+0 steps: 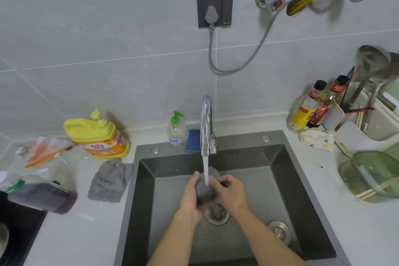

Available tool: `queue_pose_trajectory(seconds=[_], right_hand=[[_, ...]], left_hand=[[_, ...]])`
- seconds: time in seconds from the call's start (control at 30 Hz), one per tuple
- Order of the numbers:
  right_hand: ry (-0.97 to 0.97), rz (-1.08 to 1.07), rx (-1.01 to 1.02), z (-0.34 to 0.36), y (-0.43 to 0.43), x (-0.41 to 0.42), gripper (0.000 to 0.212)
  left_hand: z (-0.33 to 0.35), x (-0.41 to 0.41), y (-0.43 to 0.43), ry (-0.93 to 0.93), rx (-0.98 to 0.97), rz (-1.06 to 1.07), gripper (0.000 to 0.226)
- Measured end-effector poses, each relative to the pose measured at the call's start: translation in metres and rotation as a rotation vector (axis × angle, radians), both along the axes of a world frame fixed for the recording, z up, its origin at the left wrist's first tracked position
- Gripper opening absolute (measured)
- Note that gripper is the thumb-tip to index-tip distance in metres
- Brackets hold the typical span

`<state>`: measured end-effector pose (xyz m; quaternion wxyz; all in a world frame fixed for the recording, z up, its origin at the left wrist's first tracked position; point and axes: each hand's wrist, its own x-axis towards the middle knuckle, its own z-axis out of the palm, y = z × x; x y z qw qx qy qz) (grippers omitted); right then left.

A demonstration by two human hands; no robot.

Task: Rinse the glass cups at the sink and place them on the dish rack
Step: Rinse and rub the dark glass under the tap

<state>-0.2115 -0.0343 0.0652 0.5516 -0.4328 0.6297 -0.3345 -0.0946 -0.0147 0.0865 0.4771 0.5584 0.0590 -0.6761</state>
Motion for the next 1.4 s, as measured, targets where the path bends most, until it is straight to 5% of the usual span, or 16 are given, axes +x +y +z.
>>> queue_pose_trajectory(seconds=[0.2,0.3,0.37,0.57,0.73,0.93,1.1,1.2,1.3,1.4], right_hand=[[0.174,0.443,0.003,0.01,0.0,0.006,0.047],[0.46,0.79,-0.159,0.011,0.001,-0.006,0.048],[0.473,0.783,-0.125,0.011,0.0,-0.002,0.037],[0.004,0.452,0.067,0.012,-0.006,0.012,0.041],[0.475,0.789,-0.059,0.008,0.004,-0.005,0.036],[0.099,0.593,0.036,0.018,-0.005,0.006,0.028],[0.285,0.773,-0.052,0.004,-0.001,-0.013,0.005],[0.253,0.415,-0.176,-0.002,0.006,-0.013,0.041],[-0.08,0.253,-0.022,-0.01,0.011,-0.004,0.091],[-0.213,0.199,0.08,-0.012,0.007,0.004,0.1]], left_hand=[[-0.013,0.001,0.001,-0.143,-0.024,-0.024,0.041],[-0.015,0.007,0.003,-0.09,0.028,-0.02,0.055],[-0.015,0.007,0.003,-0.056,0.033,-0.011,0.059],[-0.017,-0.003,0.006,0.025,-0.037,-0.001,0.04],[-0.009,0.006,-0.002,0.088,0.054,0.054,0.055],[-0.015,-0.003,0.001,0.01,0.006,0.04,0.041],[-0.01,0.008,-0.002,0.045,0.131,0.066,0.057],[-0.019,0.011,-0.002,0.091,0.212,0.097,0.062],[-0.02,0.01,-0.001,0.077,0.238,0.043,0.055],[-0.014,0.004,0.004,0.003,0.219,-0.101,0.055]])
